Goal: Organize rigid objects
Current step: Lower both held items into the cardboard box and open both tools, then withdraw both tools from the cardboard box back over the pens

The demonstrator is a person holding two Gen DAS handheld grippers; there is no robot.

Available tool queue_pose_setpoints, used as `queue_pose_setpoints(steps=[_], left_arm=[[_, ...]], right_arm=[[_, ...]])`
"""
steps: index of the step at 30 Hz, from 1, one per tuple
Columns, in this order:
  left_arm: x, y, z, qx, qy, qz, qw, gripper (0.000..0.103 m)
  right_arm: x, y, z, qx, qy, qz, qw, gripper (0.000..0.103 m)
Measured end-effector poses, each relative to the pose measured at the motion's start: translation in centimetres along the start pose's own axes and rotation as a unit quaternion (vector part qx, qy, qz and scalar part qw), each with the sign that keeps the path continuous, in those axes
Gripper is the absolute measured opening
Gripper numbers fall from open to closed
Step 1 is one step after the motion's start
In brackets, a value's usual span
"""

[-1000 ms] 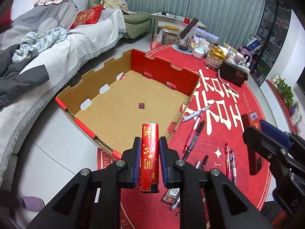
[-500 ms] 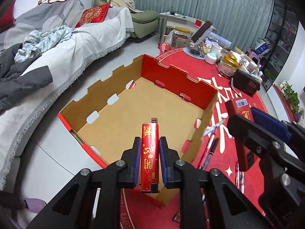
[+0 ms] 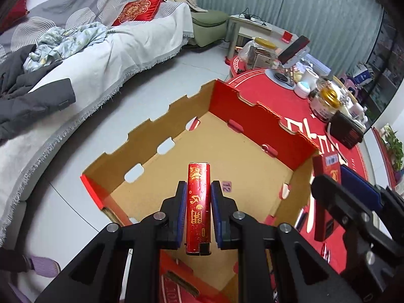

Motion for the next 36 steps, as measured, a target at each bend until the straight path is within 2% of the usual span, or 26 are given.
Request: queue_pose_setpoints(steps=[11,20,23,24,26,32,35,36], left_arm=[[-1.0,-4.0,0.1,-0.048,0.023,0.0,0.9986,0.02],[-1.1,-4.4,0.5,-0.049,0.027,0.007,0.9984,0.021],[-1.1,-3.9,0.7,-0.045,0.033,0.021,0.9982,0.024],[-1.3,-3.6,0.8,-0.044,0.041,0.033,0.9976,0.024],[-1.7,-2.5,1.1,-0.04,0.057,0.053,0.9961,0.024],[-2.2,2.9,3.9,-0.011,0.108,0.098,0.9892,0.03],[-1.5,6.1,6.5,-0.002,0.136,0.146,0.9799,0.034],[-0.7,7.4,7.8,-0.009,0.147,0.186,0.9715,0.037]], right_arm=[[0.3,-3.2,-0.8,-0.023,-0.005,0.001,1.0,0.036],[1.5,-4.2,-0.2,-0.034,-0.029,0.01,0.999,0.036],[2.3,-3.5,0.1,-0.027,-0.053,0.01,0.998,0.068],[2.3,-3.2,0.2,-0.022,-0.059,-0.002,0.998,0.073],[2.4,-2.3,0.7,-0.018,-0.075,-0.02,0.997,0.073],[3.6,1.1,1.6,0.003,-0.142,0.003,0.99,0.073],[3.8,3.4,1.7,0.023,-0.174,-0.014,0.984,0.073],[3.8,4.2,1.9,0.029,-0.183,-0.021,0.982,0.073]])
Point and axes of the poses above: each gripper's, at about its wrist camera, not at the fingertips, and y roughly against the way its jaws point, x to its right, z to its underside, the point moved 6 cm from there along -y, roughly the way its jaws point, and after that the axes turned 15 degrees about -z, right-handed, at the moved point
